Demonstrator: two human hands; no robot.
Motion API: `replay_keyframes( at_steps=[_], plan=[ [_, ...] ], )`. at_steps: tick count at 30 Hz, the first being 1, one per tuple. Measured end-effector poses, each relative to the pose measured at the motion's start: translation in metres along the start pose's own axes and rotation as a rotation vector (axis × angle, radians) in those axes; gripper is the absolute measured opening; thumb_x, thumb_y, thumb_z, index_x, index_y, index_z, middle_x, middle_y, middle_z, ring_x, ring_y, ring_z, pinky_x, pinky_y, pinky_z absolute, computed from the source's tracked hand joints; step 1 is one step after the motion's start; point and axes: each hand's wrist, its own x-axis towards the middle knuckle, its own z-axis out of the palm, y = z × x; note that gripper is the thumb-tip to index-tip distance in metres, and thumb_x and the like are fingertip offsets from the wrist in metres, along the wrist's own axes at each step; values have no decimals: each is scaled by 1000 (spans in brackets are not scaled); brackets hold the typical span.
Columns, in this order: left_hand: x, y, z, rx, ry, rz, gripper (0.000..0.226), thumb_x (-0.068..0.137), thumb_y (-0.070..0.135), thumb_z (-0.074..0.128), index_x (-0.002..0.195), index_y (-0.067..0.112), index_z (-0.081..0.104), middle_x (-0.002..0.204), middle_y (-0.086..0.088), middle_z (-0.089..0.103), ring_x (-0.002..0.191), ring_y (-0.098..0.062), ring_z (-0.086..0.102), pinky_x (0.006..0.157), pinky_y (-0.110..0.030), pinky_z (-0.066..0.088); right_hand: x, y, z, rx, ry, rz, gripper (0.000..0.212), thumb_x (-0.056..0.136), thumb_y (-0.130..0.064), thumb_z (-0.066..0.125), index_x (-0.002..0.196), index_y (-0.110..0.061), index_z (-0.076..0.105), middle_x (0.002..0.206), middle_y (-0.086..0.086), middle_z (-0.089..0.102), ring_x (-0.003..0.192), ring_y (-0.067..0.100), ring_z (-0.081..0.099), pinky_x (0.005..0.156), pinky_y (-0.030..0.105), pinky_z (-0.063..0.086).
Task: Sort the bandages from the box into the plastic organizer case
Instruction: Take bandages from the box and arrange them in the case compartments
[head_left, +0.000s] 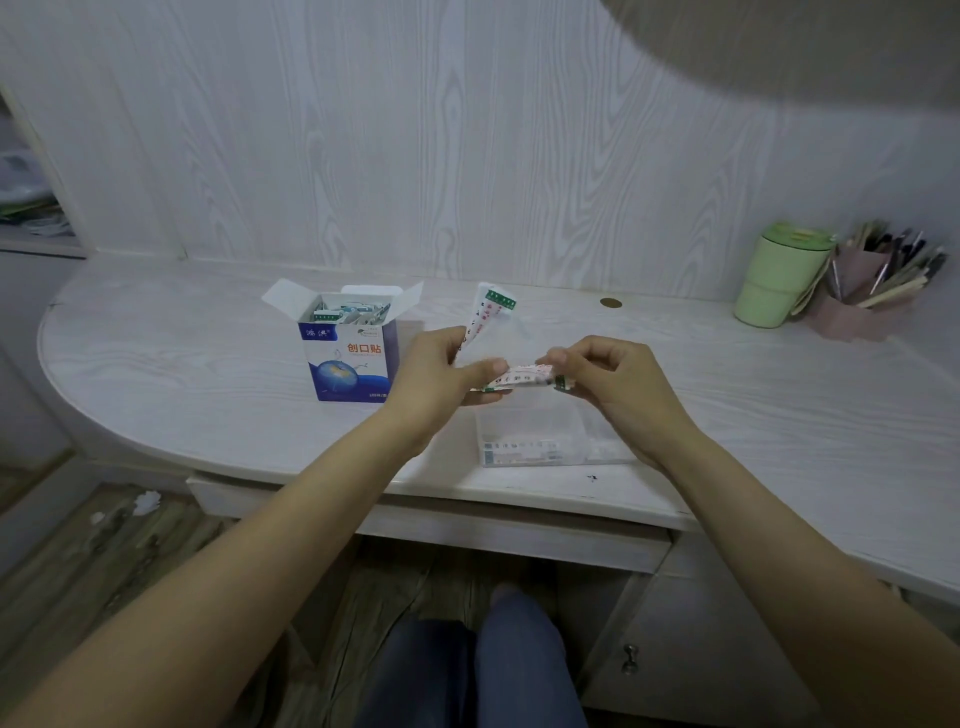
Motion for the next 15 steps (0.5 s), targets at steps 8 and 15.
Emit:
replay_keyframes(
  at_steps=[8,15],
  plan=[
    [2,-5,0,199,47,108,14,85,5,67,98,3,64,92,-14,66,83,-19,65,65,-23,58,5,-2,0,-220,-6,18,26,76,2,74,96,-13,67,76,17,67,65,13,63,60,17,53],
    [-2,-9,-15,192,105,21,16,93,12,58,109,14,57,89,-3,72,66,-19,71,57,-25,56,6,0,-12,-427,-116,121,15,80,1,71,86,-12,74,74,5,69,63,8,63,71,22,57]
  ],
)
